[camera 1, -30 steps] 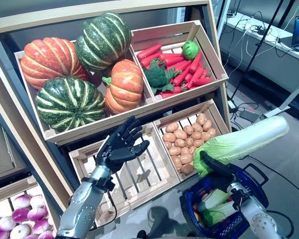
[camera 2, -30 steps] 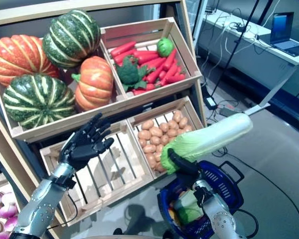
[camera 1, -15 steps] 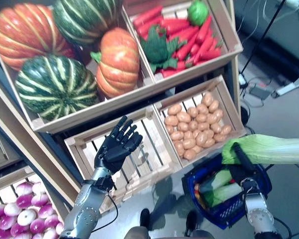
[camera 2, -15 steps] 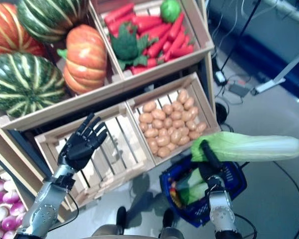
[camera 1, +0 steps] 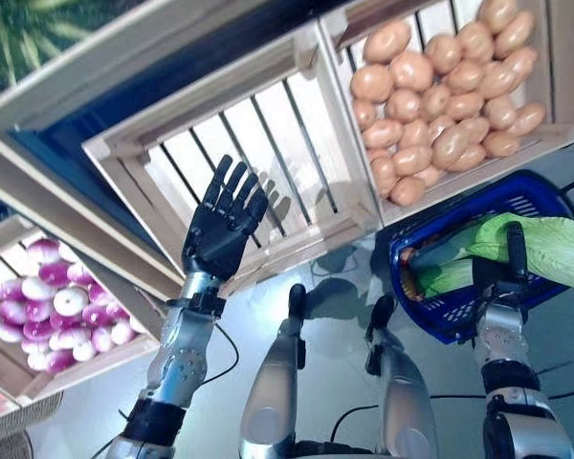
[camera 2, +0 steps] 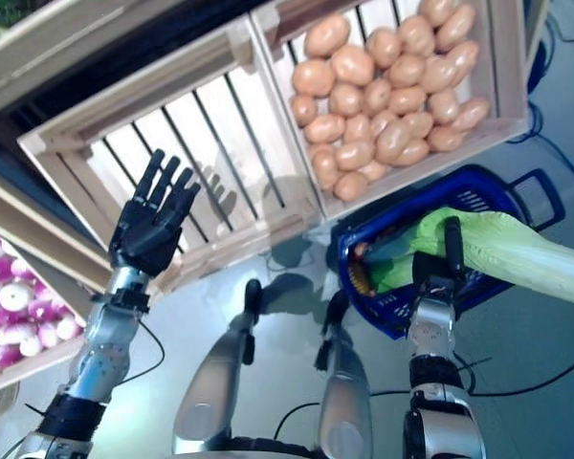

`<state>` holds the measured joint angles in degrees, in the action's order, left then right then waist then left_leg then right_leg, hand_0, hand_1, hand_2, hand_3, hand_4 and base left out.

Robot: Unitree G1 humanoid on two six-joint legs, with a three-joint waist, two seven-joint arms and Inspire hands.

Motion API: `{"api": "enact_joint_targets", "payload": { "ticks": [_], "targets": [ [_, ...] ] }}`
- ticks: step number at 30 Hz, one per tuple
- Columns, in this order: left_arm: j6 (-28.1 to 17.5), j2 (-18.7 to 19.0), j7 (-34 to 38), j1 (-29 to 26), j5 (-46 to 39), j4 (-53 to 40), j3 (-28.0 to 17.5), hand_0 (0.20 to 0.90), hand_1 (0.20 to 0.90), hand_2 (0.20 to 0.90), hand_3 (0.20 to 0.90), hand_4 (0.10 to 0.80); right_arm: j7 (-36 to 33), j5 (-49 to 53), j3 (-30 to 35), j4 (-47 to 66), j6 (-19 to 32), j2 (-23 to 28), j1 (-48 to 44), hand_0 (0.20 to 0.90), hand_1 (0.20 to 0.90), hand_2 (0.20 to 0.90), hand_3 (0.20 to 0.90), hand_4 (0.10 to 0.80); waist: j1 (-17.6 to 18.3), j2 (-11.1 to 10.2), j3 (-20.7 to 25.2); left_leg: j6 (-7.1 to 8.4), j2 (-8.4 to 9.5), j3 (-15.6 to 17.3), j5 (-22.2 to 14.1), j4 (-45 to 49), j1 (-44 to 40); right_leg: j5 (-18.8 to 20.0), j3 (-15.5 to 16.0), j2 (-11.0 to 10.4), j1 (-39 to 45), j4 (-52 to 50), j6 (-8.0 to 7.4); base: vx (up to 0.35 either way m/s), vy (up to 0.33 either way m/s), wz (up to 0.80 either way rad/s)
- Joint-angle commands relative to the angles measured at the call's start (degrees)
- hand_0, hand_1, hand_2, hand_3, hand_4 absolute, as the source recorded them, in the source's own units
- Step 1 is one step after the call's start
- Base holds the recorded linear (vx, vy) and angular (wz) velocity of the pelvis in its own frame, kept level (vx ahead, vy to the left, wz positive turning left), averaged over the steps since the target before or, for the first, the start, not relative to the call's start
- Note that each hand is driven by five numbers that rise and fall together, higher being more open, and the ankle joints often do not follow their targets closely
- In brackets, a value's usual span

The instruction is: Put vegetables into the basket

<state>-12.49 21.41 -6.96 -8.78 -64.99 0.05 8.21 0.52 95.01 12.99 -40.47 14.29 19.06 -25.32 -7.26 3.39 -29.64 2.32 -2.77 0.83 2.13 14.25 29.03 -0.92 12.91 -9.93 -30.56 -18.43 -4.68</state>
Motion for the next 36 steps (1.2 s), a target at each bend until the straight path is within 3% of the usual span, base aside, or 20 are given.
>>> {"api": "enact_joint_targets", "payload": {
  "ticks": [1, 10, 11, 17, 23, 27, 31, 36],
  "targets": [
    [-8.14, -0.42, -1.37, -1.02, 0.65, -6.32, -2.58, 0.900, 0.900, 0.900, 0.900, 0.800, 0.34, -1.45, 2.01, 5.03, 4.54, 5.68, -1.91, 0.300, 0.300, 0.300, 0.300, 0.400, -0.07, -1.28, 0.51, -1.49, 3.60, -1.11, -0.16, 6.32, 7.30, 0.75, -0.13, 0.08, -2.98, -6.64, 1.65, -0.087, 0.027, 0.08],
    [-9.48, -1.03, -0.15, -4.36, 5.90, -4.54, -0.77, 0.900, 0.900, 0.900, 0.900, 0.800, -0.67, -2.85, 0.39, 1.26, 0.70, 6.70, -6.09, 0.300, 0.300, 0.300, 0.300, 0.400, -0.52, -0.59, -0.15, -2.57, 4.26, -1.33, -1.93, 14.00, 15.95, -0.50, -1.52, -0.80, -12.19, -14.74, 2.07, -0.029, 0.006, 0.05],
    [-9.54, -0.96, 0.05, -4.75, 6.05, -4.36, -0.51, 0.900, 0.900, 0.900, 0.900, 0.800, -1.03, -2.76, 0.14, 0.65, 0.47, 6.90, -6.65, 0.300, 0.300, 0.300, 0.300, 0.400, -0.53, -0.46, -0.11, -2.43, 4.56, -1.62, -3.48, 14.86, 16.04, -1.83, -2.18, -0.65, -12.49, -15.87, 1.59, 0.063, 0.018, -0.03],
    [-8.70, -1.31, 0.49, -6.38, 6.44, -3.06, 0.22, 0.900, 0.900, 0.900, 0.900, 0.800, -1.47, -5.70, -2.31, -4.08, -3.36, 6.91, -9.75, 0.300, 0.300, 0.300, 0.300, 0.400, -0.55, 0.89, -0.13, -2.80, 4.94, -0.73, -5.32, 20.77, 21.42, -3.57, -3.15, -0.65, -17.85, -22.51, 2.26, 0.003, 0.021, -0.04],
    [-5.81, -1.63, -0.49, -6.44, 7.39, -2.82, 0.93, 0.900, 0.900, 0.900, 0.900, 0.800, 1.53, -10.40, -5.47, -4.90, -12.36, 6.52, -9.63, 0.300, 0.300, 0.300, 0.300, 0.400, -0.09, 1.35, -0.15, -2.76, 4.74, 0.09, -6.42, 24.24, 24.58, -4.36, -3.92, -0.29, -20.81, -25.70, 2.88, 0.000, 0.000, 0.00],
    [-5.83, -0.78, -0.28, -5.88, 7.13, -2.56, 0.41, 0.900, 0.900, 0.900, 0.900, 0.800, 2.75, -16.35, -7.47, -7.24, -18.29, 8.76, -8.07, 0.300, 0.300, 0.300, 0.300, 0.400, 0.14, 0.78, -0.15, -2.71, 4.33, 0.16, -7.06, 25.92, 25.97, -4.10, -4.09, 0.28, -21.94, -26.55, 3.14, 0.019, -0.025, -0.02],
    [-4.11, 0.74, 0.28, -5.23, 7.21, -2.70, -0.27, 0.900, 0.900, 0.900, 0.900, 0.800, 1.03, -16.86, -6.33, -12.15, -20.43, 12.18, -7.52, 0.300, 0.300, 0.300, 0.300, 0.400, -0.11, 0.30, -0.15, -2.77, 4.21, -0.02, -7.63, 26.78, 26.18, -3.92, -3.67, 0.65, -21.82, -26.79, 3.09, 0.048, -0.057, -0.01],
    [-3.07, 3.59, 1.00, -4.28, 7.10, -2.86, -0.24, 0.900, 0.900, 0.900, 0.900, 0.800, -6.60, -16.36, -5.46, -17.47, -24.77, 16.83, -9.06, 0.300, 0.300, 0.300, 0.300, 0.400, -1.08, 0.02, -0.15, -3.15, 4.20, -0.66, -8.17, 27.88, 26.95, -3.15, -3.02, 0.99, -22.06, -27.16, 2.72, 0.029, -0.090, 0.00]
  ]
}}
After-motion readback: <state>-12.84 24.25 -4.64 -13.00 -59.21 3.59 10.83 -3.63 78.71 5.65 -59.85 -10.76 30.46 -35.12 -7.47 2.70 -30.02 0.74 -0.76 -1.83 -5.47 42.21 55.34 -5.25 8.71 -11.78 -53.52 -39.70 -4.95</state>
